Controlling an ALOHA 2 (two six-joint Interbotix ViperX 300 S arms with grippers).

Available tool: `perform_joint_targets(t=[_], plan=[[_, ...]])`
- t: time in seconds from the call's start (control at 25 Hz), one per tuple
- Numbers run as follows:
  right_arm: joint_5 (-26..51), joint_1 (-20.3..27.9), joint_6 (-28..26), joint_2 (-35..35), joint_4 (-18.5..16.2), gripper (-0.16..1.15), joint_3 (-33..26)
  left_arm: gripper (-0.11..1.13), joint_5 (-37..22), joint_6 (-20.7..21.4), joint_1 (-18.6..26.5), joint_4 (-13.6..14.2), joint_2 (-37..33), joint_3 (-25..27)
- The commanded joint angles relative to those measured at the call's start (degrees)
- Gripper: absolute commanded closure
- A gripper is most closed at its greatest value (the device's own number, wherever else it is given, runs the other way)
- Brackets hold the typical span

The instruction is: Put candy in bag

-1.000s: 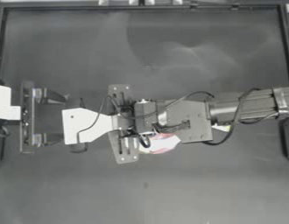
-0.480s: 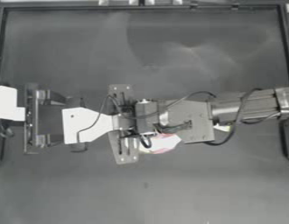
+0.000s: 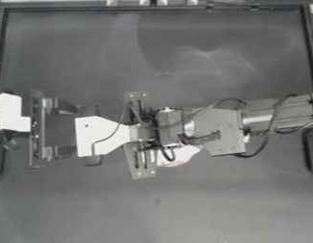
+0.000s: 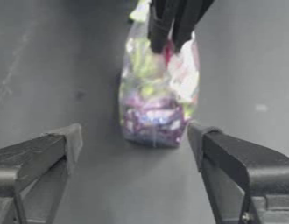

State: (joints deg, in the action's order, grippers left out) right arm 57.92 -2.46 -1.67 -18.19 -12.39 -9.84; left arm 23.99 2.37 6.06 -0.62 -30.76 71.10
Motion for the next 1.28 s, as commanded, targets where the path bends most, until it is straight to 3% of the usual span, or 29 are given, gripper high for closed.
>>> perform_joint_targets(t=[0.04,0.44,0.96,1.28], plan=[[-1.14,-0.09,-1.23,3.78,-0.62,0.94,0.7,0.01,2.55,-0.09,-0.7,-0.53,2.46,-2.11],[-3.16,-0.18,-1.58,5.27,-1.58,0.94,3.34,0.01,8.61,-0.09,-2.37,-1.49,9.67,-5.71],[-4.31,-0.18,-2.46,5.45,-2.29,0.94,4.04,0.02,8.96,-0.18,-3.34,-2.37,13.45,-9.05],[-4.57,-0.18,-2.9,5.45,-3.16,0.94,4.04,0.09,8.96,-0.09,-3.52,-2.81,14.5,-9.58]])
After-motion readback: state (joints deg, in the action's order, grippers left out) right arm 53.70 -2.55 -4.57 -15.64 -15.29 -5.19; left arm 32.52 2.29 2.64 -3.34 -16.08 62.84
